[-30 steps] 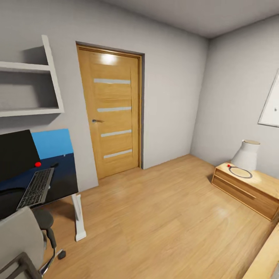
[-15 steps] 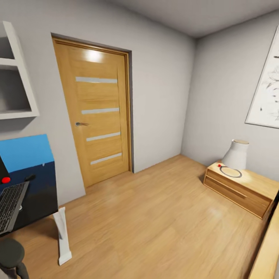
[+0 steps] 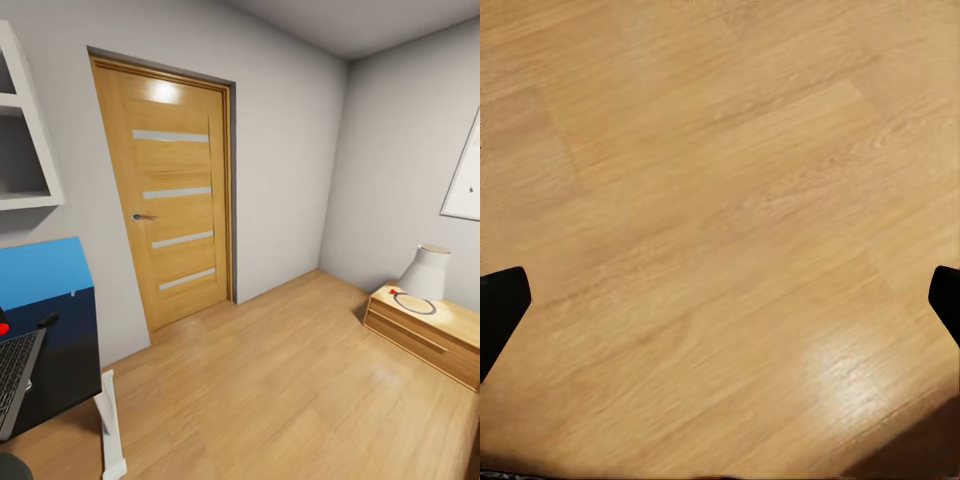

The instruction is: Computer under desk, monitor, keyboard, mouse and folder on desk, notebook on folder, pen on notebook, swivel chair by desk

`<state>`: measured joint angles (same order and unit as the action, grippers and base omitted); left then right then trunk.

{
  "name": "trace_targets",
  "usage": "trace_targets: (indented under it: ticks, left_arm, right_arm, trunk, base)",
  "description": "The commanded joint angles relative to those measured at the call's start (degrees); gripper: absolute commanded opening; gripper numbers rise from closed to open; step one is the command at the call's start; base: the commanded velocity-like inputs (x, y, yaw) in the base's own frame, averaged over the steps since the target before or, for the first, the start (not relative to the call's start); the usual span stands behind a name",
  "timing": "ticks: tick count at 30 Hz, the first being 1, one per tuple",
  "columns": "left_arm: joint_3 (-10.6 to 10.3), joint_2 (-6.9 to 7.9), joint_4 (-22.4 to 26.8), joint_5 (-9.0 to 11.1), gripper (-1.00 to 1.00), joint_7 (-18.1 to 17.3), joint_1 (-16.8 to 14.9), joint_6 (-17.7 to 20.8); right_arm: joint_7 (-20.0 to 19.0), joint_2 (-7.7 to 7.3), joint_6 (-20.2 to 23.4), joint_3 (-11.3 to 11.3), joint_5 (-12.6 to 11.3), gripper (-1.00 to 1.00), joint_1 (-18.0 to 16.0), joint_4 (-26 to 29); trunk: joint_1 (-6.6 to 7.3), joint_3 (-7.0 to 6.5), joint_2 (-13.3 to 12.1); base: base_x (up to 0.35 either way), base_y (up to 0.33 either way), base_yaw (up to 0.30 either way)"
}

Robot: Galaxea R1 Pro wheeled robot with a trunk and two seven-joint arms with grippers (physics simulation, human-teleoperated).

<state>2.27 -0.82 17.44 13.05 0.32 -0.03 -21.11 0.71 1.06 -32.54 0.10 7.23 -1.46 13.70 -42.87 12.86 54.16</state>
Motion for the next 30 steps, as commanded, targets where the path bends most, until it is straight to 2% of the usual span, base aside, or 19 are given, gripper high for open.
trace_targets:
  ticks: [1, 10, 30]
  left_arm:
    - [0.2, -0.04, 0.0, -0.1, 1.0, 0.0, 0.0, -0.1]
    - [0.2, -0.06, 0.0, -0.1, 1.0, 0.0, 0.0, -0.1]
    - [0.2, -0.06, 0.0, -0.1, 1.0, 0.0, 0.0, -0.2]
  right_arm:
    - [0.1, 0.0, -0.2, 0.0, 0.2, 1.0, 0.0, 0.0]
    - [0.1, 0.0, -0.2, 0.0, 0.2, 1.0, 0.0, -0.1]
    - [0.1, 0.0, -0.2, 0.0, 0.2, 1.0, 0.0, -0.1]
  trunk:
    - [-0.04, 0.06, 0.0]
    - [-0.04, 0.06, 0.0]
    - [-0.04, 0.06, 0.0]
  base:
    - [0.298, 0.218, 0.0]
    - [0.319, 0.118, 0.0]
    - [0.339, 0.005, 0.0]
